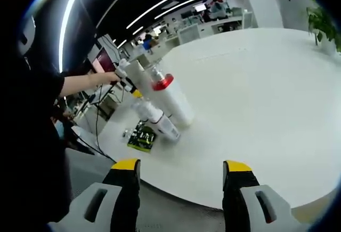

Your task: Arrange the skincare products in the storage area until every visible bottle or jar stands upright without overlapping.

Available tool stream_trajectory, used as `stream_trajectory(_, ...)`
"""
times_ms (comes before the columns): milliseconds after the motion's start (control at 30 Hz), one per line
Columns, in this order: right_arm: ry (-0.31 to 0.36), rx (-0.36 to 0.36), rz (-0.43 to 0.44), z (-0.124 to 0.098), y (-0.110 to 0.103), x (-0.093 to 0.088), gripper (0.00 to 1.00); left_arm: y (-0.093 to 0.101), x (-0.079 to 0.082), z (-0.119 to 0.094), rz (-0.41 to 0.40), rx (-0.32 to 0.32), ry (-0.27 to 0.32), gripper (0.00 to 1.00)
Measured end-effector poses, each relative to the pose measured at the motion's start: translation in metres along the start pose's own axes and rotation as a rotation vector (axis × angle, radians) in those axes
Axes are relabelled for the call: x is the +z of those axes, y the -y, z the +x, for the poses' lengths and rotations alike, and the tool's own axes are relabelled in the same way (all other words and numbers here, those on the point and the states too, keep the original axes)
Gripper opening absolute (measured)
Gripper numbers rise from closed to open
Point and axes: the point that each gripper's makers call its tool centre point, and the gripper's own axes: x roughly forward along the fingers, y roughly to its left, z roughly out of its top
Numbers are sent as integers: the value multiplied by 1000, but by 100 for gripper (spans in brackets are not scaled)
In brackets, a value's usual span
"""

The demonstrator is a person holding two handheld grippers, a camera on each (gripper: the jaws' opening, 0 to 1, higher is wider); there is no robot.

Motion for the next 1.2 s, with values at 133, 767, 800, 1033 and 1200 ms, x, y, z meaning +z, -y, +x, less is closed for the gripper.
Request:
stream_trajectory(133,-1,1,0,0,-1,0,63,-2,-1,0,-22,4,34,34)
stream_trajectory(767,-4,11,-10,1,-4,0,63,37,5,-16,-115,7,185,6)
stream_trajectory(800,-2,11,-11,1,-3,0,63,33,5,-14,-124,14,189,4)
stream_trajectory(1033,21,12,-33,0,-5,5,61,48,5,-18,-151,-7,203,3)
stream_trajectory(1200,54,4,-94,-2,-8,12,54,58,8,-26,-155,-30,228,3)
